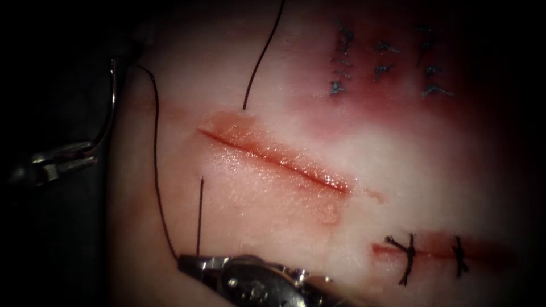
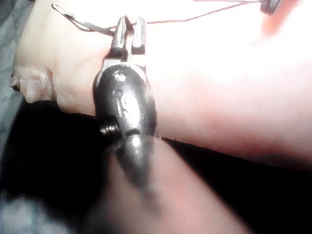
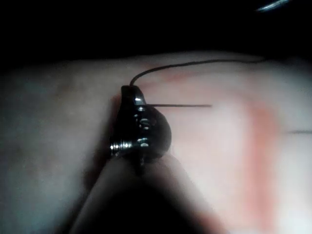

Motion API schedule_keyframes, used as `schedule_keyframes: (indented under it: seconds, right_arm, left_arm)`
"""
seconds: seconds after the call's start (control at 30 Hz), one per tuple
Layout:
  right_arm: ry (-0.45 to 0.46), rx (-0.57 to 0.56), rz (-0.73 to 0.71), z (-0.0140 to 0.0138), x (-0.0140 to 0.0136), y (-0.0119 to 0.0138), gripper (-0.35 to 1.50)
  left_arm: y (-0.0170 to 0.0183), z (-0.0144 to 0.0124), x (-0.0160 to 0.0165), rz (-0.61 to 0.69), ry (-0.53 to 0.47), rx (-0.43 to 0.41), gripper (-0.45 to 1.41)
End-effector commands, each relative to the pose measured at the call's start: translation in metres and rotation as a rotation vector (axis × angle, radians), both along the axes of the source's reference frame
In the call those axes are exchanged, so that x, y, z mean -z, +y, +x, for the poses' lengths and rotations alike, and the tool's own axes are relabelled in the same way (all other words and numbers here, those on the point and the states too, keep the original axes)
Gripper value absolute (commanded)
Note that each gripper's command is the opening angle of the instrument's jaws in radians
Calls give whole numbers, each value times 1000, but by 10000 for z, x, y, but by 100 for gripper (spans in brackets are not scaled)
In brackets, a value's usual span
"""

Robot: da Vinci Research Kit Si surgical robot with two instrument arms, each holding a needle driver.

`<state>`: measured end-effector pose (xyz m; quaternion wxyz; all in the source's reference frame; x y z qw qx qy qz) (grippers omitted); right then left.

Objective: Wound Closure
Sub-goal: Use the right grasper to pull the suture through the skin.

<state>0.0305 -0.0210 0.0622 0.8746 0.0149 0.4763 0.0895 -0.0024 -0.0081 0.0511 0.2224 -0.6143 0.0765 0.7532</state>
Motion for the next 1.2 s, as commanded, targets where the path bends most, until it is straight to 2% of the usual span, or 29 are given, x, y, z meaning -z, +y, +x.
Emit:
schedule_keyframes:
  seconds: [0.03,0.13,0.3,0.33,0.37,0.4,0.43,0.5,0.53,0.67,0.7,0.77,0.8,0.93,1.03,1.13,1.2]
  right_arm:
    - [9,13,-3,12,-1,-15,-35]
    - [34,36,1,31,9,-36,-35]
    - [49,28,8,41,15,-34,-35]
    - [59,13,5,42,16,-28,2]
    - [78,-22,-3,42,17,-16,79]
    - [78,-22,-3,42,17,-16,79]
    - [82,-71,-32,37,20,0,123]
    - [98,-71,-54,29,23,14,128]
    - [107,-70,-78,19,28,28,128]
    - [109,-66,-105,2,38,45,128]
    - [100,-69,-131,-7,42,52,128]
    - [67,-67,-156,-16,41,66,120]
    - [45,-72,-164,-20,37,77,113]
    - [-11,-71,-205,-17,14,103,113]
    - [-62,-31,-197,-14,-4,116,113]
    - [-97,-17,-220,-13,-23,130,105]
    - [-104,-14,-228,-13,-26,133,101]
  left_arm:
    - [3,-6,-7,4,-4,0,-35]
    - [2,-8,-8,8,-6,-1,-35]
    - [4,-5,-8,9,-12,-7,-35]
    - [5,-3,-8,11,-6,-3,-35]
    - [8,0,-9,16,10,8,-35]
    - [8,0,-9,16,10,8,-35]
    - [11,4,-10,23,27,19,-35]
    - [18,12,-13,22,61,33,-35]
    - [25,21,-16,-23,167,57,-35]
    - [36,36,-22,-33,201,55,-35]
    - [40,42,-25,-41,236,63,-35]
    - [42,47,-28,-46,236,81,-35]
    - [40,45,-29,-50,234,81,-35]
    - [36,37,-29,-58,219,75,-35]
    - [32,32,-29,-71,209,71,-35]
    - [27,30,-30,-66,205,70,-35]
    - [27,29,-30,-67,205,71,-35]
